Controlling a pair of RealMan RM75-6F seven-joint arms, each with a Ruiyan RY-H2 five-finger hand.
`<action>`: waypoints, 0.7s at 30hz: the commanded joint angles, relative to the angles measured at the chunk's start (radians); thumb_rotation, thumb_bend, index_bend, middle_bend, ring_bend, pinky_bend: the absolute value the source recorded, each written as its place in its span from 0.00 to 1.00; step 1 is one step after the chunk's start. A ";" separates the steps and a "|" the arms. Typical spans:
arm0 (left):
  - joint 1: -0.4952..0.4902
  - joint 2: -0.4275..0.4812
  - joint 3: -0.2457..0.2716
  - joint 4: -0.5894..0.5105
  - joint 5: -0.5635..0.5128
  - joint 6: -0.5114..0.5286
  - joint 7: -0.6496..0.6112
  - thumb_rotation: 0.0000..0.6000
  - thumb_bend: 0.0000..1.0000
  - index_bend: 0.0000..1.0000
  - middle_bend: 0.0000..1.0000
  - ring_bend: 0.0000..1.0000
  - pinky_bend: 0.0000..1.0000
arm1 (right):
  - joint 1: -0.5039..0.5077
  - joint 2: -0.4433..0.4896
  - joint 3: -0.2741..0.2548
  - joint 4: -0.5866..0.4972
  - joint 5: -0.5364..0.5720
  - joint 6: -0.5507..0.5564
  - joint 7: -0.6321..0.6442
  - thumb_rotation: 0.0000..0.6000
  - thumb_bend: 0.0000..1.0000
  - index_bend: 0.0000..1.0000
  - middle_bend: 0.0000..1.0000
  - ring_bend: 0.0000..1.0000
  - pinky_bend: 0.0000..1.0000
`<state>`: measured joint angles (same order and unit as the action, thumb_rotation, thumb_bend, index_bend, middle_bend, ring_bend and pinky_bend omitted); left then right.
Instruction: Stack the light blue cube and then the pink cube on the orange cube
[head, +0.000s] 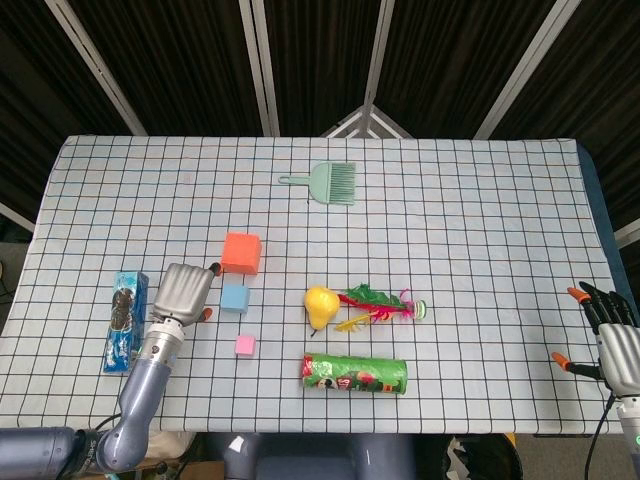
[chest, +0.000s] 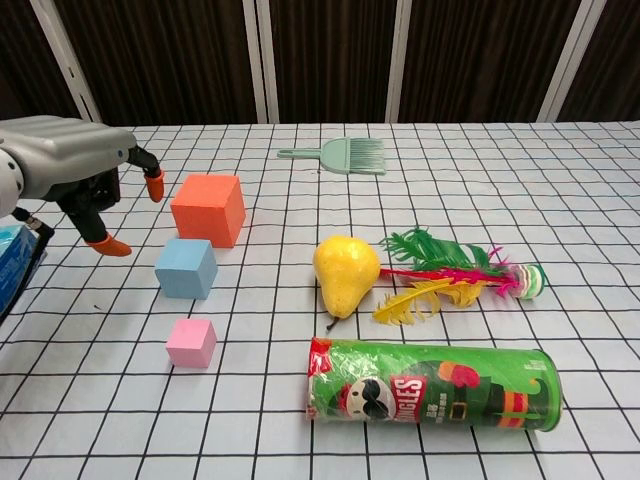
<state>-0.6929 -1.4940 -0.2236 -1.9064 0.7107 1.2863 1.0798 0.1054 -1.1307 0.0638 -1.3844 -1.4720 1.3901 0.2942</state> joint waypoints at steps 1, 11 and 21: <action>-0.023 -0.015 0.004 0.025 -0.029 -0.007 0.003 1.00 0.22 0.32 0.92 0.76 0.84 | 0.000 0.001 0.001 0.001 0.002 -0.001 0.000 1.00 0.15 0.14 0.09 0.10 0.05; -0.068 -0.047 0.014 0.081 -0.077 -0.014 0.004 1.00 0.22 0.31 0.92 0.76 0.84 | 0.000 0.002 0.001 0.003 0.005 -0.005 0.005 1.00 0.15 0.14 0.09 0.10 0.05; -0.112 -0.080 0.032 0.119 -0.120 -0.033 0.010 1.00 0.22 0.31 0.92 0.76 0.84 | 0.002 0.006 0.000 0.002 0.010 -0.018 0.009 1.00 0.15 0.14 0.09 0.10 0.05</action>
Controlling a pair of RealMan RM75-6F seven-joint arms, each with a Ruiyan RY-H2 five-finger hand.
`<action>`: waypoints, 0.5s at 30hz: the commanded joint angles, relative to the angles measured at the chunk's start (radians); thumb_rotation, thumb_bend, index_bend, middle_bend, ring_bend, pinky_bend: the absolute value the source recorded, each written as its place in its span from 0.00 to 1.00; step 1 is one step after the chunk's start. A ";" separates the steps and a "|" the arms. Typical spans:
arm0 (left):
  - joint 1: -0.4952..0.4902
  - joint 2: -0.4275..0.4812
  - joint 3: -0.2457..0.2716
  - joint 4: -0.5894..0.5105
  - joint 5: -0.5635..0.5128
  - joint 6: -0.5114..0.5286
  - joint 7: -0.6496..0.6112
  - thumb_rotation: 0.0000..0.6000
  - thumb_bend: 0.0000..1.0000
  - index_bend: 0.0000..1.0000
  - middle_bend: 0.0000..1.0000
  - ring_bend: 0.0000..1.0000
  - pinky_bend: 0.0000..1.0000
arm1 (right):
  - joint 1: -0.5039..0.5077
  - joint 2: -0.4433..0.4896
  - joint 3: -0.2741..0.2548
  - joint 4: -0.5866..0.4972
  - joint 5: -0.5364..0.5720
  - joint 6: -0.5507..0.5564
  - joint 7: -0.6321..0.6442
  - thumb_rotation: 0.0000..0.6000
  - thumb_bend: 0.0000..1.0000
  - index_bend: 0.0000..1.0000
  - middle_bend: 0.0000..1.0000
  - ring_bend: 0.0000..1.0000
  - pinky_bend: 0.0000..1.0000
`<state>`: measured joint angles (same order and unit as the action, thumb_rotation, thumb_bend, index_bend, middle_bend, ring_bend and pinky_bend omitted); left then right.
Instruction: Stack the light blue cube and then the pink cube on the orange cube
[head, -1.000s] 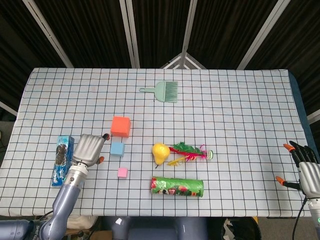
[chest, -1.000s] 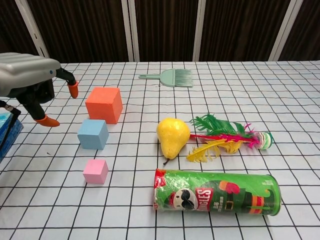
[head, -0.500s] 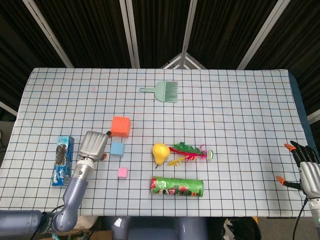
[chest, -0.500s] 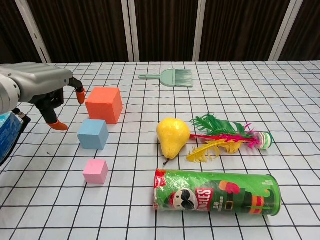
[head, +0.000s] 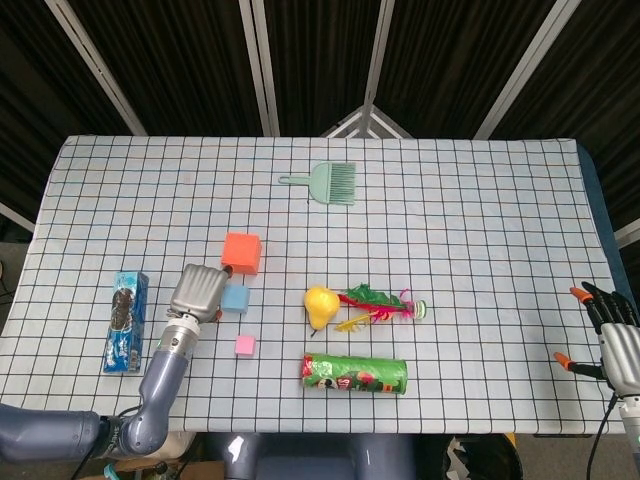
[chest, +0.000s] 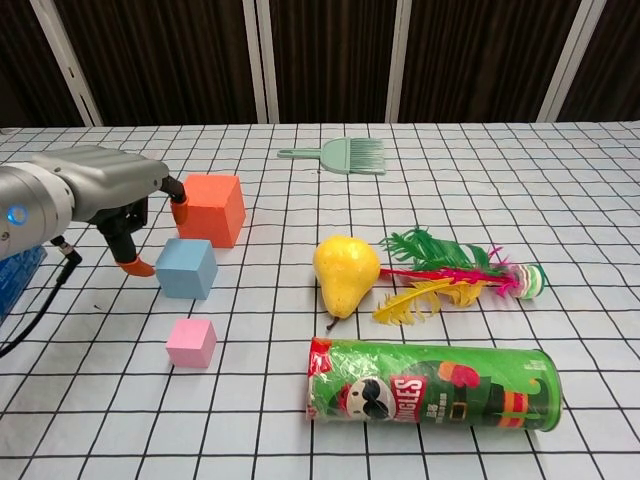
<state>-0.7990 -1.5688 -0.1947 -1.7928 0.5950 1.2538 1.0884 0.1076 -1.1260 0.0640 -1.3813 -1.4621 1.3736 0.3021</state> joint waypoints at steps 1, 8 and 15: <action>-0.010 -0.009 0.005 0.009 -0.008 0.000 0.001 1.00 0.22 0.31 0.92 0.76 0.84 | 0.001 0.002 0.000 -0.001 0.000 -0.002 0.001 1.00 0.15 0.14 0.09 0.10 0.05; -0.030 -0.030 0.016 0.033 -0.028 0.005 0.003 1.00 0.22 0.31 0.92 0.76 0.84 | 0.000 0.006 -0.001 -0.003 0.000 -0.004 0.010 1.00 0.15 0.14 0.09 0.10 0.05; -0.046 -0.050 0.028 0.065 -0.045 -0.008 -0.006 1.00 0.23 0.32 0.92 0.76 0.85 | -0.002 0.010 -0.001 -0.002 0.001 -0.002 0.020 1.00 0.15 0.14 0.09 0.10 0.05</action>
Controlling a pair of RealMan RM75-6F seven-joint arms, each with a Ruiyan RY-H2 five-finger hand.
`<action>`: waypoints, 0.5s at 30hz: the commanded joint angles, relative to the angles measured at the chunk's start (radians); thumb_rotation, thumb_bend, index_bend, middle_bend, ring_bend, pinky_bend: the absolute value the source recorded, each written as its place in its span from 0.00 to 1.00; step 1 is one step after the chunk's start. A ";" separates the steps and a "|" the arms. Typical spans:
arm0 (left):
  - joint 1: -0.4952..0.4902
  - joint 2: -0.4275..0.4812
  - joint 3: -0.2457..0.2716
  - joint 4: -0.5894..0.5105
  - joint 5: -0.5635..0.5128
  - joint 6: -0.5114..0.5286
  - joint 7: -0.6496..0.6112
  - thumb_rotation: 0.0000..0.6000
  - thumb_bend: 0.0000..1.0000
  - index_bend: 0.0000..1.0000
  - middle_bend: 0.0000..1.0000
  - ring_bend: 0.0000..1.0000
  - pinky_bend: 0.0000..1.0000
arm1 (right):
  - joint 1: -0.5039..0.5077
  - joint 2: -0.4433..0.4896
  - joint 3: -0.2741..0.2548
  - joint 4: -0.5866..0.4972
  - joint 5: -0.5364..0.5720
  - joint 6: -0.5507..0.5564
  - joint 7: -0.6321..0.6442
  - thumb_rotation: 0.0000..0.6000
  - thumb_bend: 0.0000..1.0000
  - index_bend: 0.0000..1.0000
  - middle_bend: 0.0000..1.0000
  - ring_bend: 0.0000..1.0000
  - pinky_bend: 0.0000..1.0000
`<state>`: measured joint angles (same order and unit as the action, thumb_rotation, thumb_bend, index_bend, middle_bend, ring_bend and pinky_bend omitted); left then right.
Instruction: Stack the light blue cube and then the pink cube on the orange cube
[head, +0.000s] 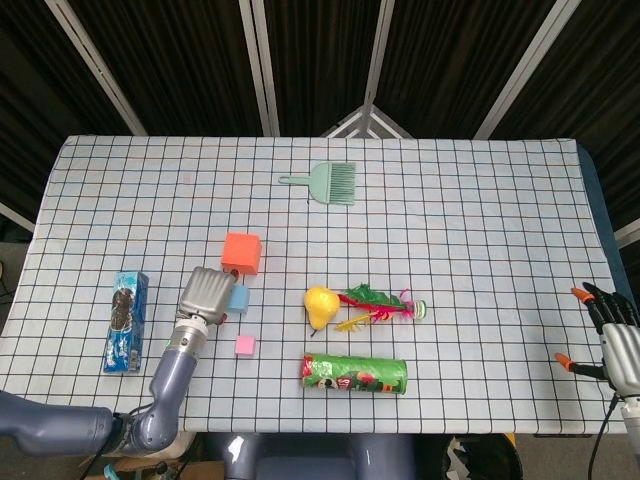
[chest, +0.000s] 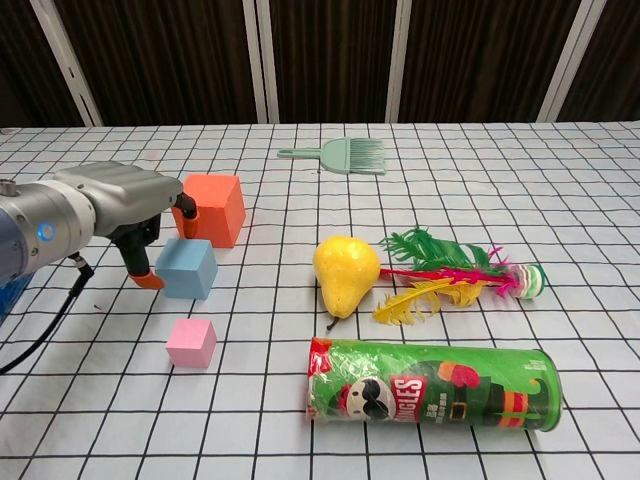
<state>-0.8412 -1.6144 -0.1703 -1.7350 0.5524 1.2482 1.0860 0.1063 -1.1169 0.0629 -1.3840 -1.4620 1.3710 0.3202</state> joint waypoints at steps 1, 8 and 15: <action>-0.006 -0.006 0.005 0.011 -0.004 -0.004 -0.004 1.00 0.23 0.33 0.92 0.76 0.85 | 0.000 0.001 0.000 0.001 0.001 0.000 0.003 1.00 0.15 0.14 0.09 0.10 0.05; -0.017 -0.017 0.016 0.022 0.001 -0.010 -0.016 1.00 0.24 0.36 0.93 0.77 0.85 | 0.000 0.002 0.000 0.004 0.000 -0.002 0.013 1.00 0.15 0.14 0.09 0.10 0.05; -0.018 -0.009 0.018 0.009 0.016 0.009 -0.030 1.00 0.28 0.37 0.93 0.77 0.85 | 0.000 0.003 -0.002 0.004 -0.003 -0.002 0.018 1.00 0.15 0.14 0.09 0.10 0.05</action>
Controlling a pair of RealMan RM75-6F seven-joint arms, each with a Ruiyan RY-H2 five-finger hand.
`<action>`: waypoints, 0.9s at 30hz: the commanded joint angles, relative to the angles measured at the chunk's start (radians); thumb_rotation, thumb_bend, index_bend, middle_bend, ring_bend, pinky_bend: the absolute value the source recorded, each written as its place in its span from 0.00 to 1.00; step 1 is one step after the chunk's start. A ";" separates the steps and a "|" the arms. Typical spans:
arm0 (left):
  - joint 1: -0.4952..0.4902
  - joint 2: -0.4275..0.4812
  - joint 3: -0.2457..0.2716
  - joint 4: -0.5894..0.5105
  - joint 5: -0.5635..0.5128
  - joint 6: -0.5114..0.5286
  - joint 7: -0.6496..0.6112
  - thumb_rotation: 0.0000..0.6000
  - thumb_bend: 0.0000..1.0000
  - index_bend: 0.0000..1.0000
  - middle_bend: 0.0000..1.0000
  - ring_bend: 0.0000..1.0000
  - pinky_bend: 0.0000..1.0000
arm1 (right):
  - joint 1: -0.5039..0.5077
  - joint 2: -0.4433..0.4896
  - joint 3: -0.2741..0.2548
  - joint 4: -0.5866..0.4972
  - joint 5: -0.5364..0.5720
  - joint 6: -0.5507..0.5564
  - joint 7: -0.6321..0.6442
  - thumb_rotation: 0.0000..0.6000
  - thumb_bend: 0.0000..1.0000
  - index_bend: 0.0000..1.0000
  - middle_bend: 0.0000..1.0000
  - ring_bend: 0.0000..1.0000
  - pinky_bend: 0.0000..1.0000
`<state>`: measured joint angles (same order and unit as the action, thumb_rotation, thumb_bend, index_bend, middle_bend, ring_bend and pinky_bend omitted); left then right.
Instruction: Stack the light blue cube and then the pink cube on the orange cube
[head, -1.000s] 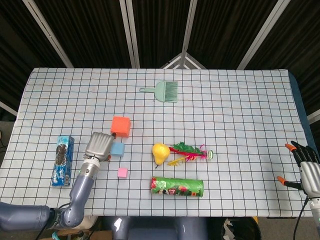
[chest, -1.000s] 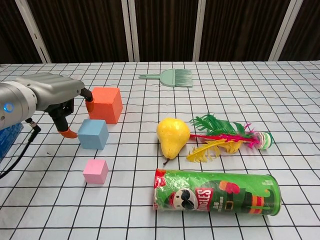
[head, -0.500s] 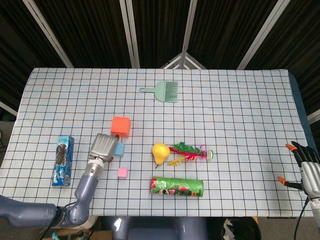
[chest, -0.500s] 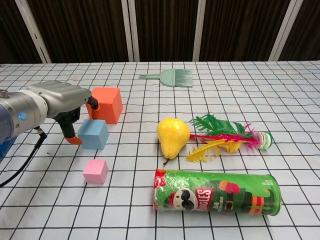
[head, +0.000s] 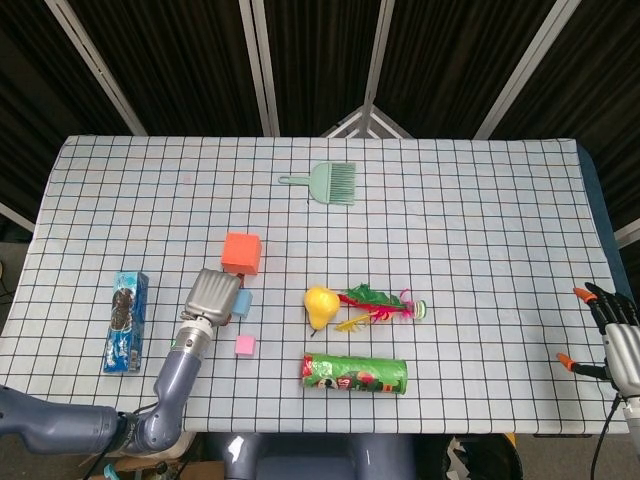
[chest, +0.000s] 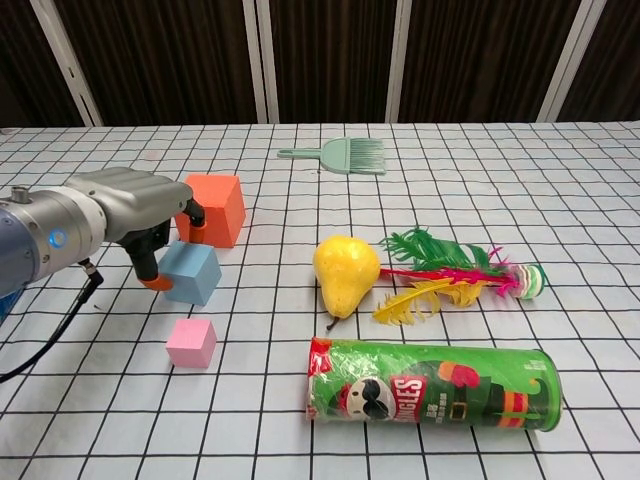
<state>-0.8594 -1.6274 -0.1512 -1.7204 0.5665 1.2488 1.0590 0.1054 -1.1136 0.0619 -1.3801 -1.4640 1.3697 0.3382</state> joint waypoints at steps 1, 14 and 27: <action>0.001 0.006 -0.002 -0.010 0.004 0.012 -0.007 1.00 0.29 0.37 0.93 0.77 0.85 | 0.001 0.000 -0.001 -0.001 -0.002 -0.001 0.000 1.00 0.15 0.14 0.09 0.10 0.05; 0.026 0.138 -0.026 -0.210 0.035 0.073 -0.064 1.00 0.30 0.38 0.93 0.77 0.85 | 0.000 0.007 -0.004 -0.014 -0.006 0.000 0.000 1.00 0.15 0.14 0.09 0.10 0.05; 0.001 0.252 -0.126 -0.296 -0.061 0.160 -0.044 1.00 0.31 0.40 0.93 0.77 0.85 | 0.000 0.009 -0.005 -0.019 -0.008 0.001 -0.003 1.00 0.15 0.14 0.09 0.10 0.05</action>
<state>-0.8473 -1.3880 -0.2570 -2.0153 0.5314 1.3996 1.0061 0.1052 -1.1044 0.0574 -1.3989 -1.4714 1.3706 0.3350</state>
